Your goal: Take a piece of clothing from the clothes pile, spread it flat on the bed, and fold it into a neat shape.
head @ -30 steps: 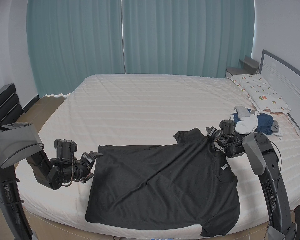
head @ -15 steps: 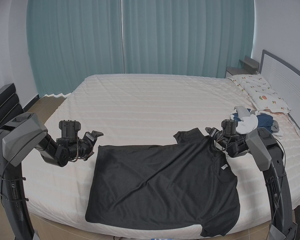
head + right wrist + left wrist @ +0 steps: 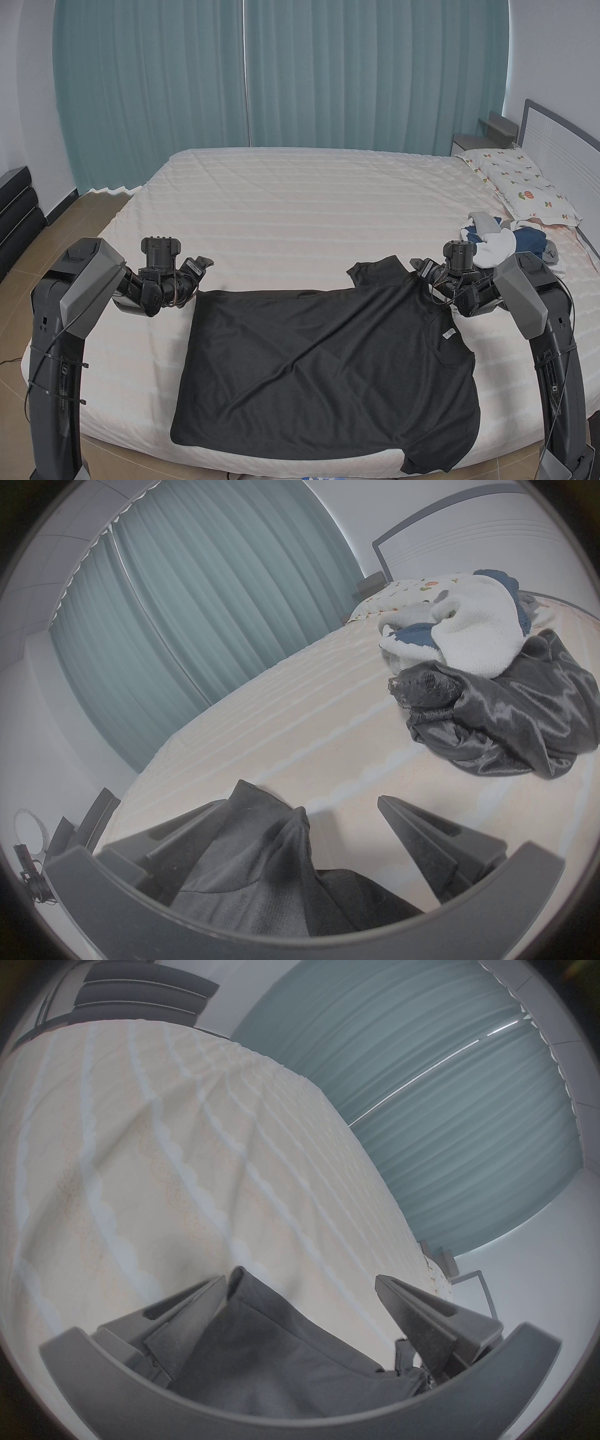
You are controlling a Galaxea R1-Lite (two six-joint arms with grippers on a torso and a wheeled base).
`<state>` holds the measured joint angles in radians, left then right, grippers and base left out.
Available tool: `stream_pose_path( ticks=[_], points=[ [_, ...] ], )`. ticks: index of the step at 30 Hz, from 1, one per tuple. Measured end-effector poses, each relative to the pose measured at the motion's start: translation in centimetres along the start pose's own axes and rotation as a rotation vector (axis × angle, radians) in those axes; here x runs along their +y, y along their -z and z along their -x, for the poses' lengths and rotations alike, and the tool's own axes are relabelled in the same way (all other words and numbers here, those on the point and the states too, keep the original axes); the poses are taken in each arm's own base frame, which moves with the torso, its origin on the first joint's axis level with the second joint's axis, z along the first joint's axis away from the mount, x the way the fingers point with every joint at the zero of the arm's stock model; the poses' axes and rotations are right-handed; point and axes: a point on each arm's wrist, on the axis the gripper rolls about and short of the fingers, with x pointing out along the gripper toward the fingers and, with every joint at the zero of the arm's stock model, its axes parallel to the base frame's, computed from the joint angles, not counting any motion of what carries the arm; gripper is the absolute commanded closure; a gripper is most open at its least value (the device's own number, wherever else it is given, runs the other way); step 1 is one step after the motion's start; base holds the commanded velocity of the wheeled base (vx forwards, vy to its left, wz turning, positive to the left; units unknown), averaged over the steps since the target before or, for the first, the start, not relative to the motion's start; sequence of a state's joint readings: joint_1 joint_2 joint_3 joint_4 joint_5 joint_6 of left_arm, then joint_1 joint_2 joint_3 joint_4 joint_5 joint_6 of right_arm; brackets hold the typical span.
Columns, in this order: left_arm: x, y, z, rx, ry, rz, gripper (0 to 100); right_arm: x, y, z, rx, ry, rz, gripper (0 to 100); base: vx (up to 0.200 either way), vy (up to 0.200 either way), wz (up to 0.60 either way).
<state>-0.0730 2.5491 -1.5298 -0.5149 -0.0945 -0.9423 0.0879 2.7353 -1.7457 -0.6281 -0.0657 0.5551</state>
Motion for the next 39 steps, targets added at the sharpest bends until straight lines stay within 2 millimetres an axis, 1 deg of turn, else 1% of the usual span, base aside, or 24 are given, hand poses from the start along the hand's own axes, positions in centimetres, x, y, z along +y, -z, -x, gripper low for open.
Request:
stream_pose_path(
  ticks=[6,14,15,21,26,31,35,39],
  points=[
    [1.0,0.4,-1.1,-0.004,-0.022,-0.008,0,0.1,0.2,0.0,0.001,-0.001,0.001,0,0.0,0.0,0.0],
    [1.7,1.2,-1.8,0.019,-0.032,-0.098,0,0.4,0.1,-0.2,-0.009,-0.011,0.001,0,0.0,0.0,0.0],
    [1.8,1.4,-1.9,0.023,-0.035,-0.104,100,0.5,0.1,-0.3,-0.011,-0.014,0.002,0,0.0,0.0,0.0],
    [1.9,1.5,-2.4,0.006,-0.043,-0.112,100,1.1,0.3,-0.4,-0.012,-0.026,0.005,0,0.0,0.0,0.0],
    [1.9,1.3,-2.6,-0.045,-0.062,-0.112,100,1.1,0.6,-0.7,-0.012,-0.03,0.007,0,0.0,0.0,0.0],
    [1.8,1.0,-2.7,-0.104,-0.054,-0.095,100,1.2,0.4,-1.2,-0.02,-0.034,0.006,0,0.0,0.0,0.0],
    [1.8,1.0,-2.8,-0.126,-0.052,-0.086,100,1.0,0.6,-1.3,-0.014,-0.027,0.005,0,0.0,0.0,0.0],
    [1.9,0.8,-2.8,-0.138,-0.046,-0.085,100,0.4,0.9,-1.0,0.009,-0.008,0.006,0,0.0,0.0,0.0]
  ],
)
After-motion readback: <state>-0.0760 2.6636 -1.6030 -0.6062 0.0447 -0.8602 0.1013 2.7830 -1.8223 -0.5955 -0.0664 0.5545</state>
